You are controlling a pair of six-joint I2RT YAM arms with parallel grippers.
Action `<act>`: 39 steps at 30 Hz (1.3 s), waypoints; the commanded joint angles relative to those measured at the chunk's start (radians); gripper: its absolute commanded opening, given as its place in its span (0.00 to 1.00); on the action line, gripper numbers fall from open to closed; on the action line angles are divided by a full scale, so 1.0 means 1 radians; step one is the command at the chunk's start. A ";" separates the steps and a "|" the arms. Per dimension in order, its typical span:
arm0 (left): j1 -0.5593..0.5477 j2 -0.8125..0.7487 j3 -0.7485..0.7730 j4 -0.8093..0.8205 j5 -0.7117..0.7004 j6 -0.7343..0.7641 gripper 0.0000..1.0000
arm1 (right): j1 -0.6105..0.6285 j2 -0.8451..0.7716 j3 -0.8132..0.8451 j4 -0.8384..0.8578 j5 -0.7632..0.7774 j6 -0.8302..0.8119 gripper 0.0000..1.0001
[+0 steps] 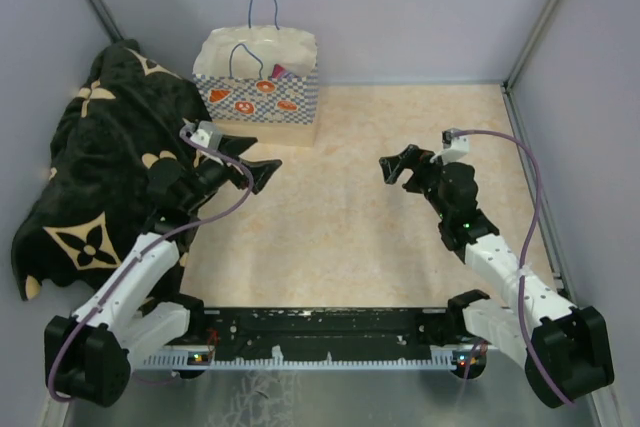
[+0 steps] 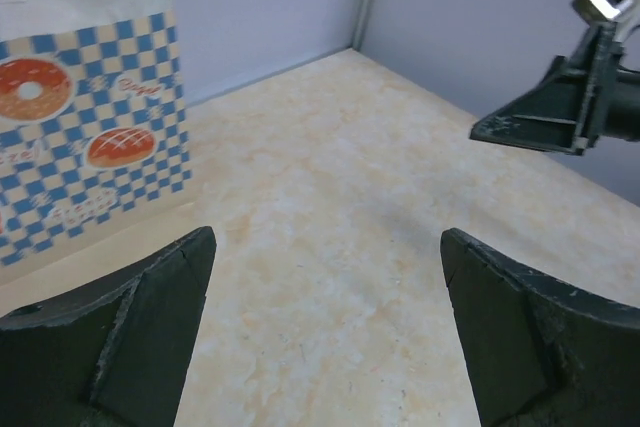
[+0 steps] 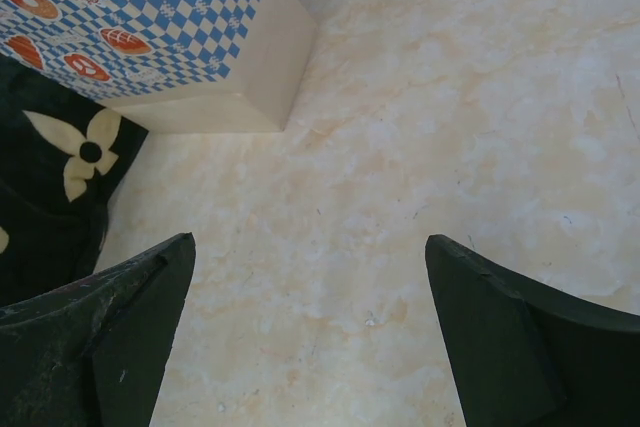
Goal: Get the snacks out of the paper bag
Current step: Adjust the paper bag at the center of the board.
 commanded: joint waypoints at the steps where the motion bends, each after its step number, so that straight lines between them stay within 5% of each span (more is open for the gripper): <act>1: -0.003 0.048 0.054 0.165 0.326 -0.012 1.00 | 0.005 -0.030 0.046 0.048 0.005 -0.007 0.99; 4: -0.005 0.094 0.108 0.205 0.582 -0.036 1.00 | 0.005 -0.039 0.050 0.023 0.002 -0.020 0.99; 6: -0.023 0.128 0.131 0.219 0.898 -0.013 1.00 | 0.005 -0.049 0.044 0.014 0.011 -0.021 0.99; 9: -0.032 0.100 0.091 0.280 0.865 0.012 1.00 | 0.005 -0.052 0.047 -0.012 0.022 -0.021 0.99; 12: -0.021 0.094 0.165 0.116 0.651 0.049 1.00 | 0.005 -0.045 0.061 -0.040 0.030 -0.024 0.99; 18: 0.055 0.179 0.454 -0.261 -0.366 -0.036 0.99 | 0.005 -0.009 0.133 -0.163 0.075 -0.032 0.99; 22: 0.197 0.260 0.554 -0.291 -0.500 -0.201 0.99 | 0.007 0.019 0.180 -0.255 0.098 -0.038 0.99; 27: 0.217 0.454 0.770 -0.336 -0.668 -0.185 0.99 | 0.013 0.020 0.184 -0.279 0.087 -0.050 0.99; 29: 0.219 0.536 0.883 -0.386 -0.627 -0.135 0.99 | 0.013 0.008 0.190 -0.296 0.089 -0.074 0.99; 34: 0.212 0.602 1.015 -0.465 -0.195 0.115 1.00 | 0.013 -0.052 0.169 -0.310 0.131 -0.125 0.99; 39: 0.202 0.541 0.917 -0.418 -0.018 0.206 1.00 | 0.013 -0.056 0.161 -0.288 0.073 -0.104 0.99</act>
